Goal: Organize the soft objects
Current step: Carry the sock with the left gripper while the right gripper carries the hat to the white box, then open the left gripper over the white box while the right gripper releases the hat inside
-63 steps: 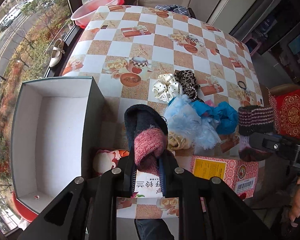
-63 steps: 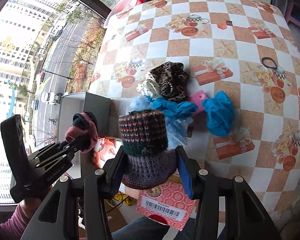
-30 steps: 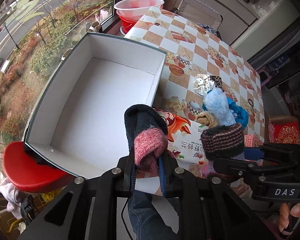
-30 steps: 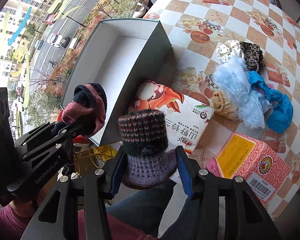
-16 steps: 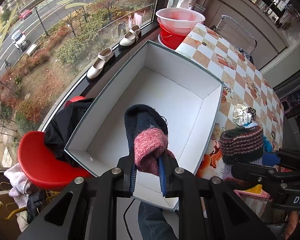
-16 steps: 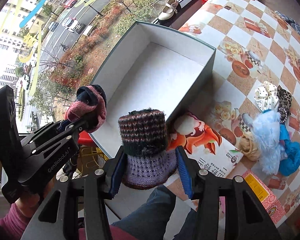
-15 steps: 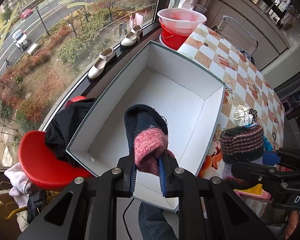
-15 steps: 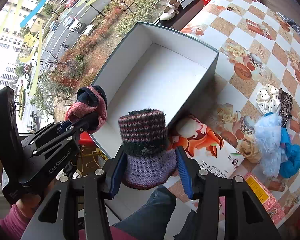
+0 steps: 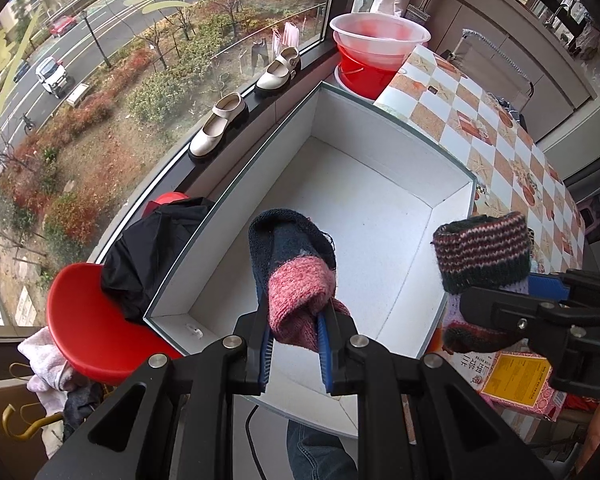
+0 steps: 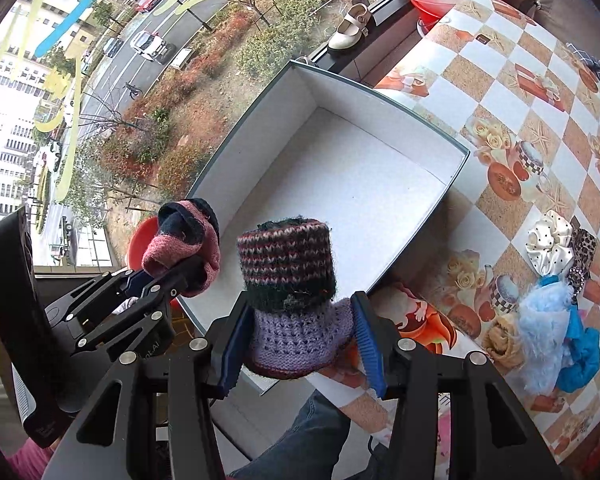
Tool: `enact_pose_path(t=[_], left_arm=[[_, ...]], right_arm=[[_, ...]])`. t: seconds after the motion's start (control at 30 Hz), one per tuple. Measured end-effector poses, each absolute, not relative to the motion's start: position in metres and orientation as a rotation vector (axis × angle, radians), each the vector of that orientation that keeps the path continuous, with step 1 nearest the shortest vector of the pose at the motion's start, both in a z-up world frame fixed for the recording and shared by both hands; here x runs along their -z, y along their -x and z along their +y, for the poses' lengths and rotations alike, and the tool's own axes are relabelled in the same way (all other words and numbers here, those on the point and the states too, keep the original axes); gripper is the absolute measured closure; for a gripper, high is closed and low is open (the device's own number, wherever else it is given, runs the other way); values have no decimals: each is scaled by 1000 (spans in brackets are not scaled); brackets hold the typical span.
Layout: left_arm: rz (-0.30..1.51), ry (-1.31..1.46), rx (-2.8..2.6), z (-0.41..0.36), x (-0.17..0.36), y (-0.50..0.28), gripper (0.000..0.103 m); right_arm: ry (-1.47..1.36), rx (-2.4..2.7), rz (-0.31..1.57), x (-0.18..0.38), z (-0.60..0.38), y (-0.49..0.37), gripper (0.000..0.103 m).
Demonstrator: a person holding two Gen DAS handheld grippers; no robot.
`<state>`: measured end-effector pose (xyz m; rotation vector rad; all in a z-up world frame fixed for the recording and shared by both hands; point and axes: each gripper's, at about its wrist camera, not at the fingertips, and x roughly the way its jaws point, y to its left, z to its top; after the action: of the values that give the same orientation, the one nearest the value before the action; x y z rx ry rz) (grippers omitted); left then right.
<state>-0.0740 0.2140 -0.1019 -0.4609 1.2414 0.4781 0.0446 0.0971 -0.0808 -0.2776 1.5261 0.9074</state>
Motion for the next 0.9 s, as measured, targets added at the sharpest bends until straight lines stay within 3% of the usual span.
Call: enact_pose_path(t=[0.9], left_arm=[[1292,462,-498,219,118,64,81]], right_arm=[[319,-897,1516,97,118,-51,52]])
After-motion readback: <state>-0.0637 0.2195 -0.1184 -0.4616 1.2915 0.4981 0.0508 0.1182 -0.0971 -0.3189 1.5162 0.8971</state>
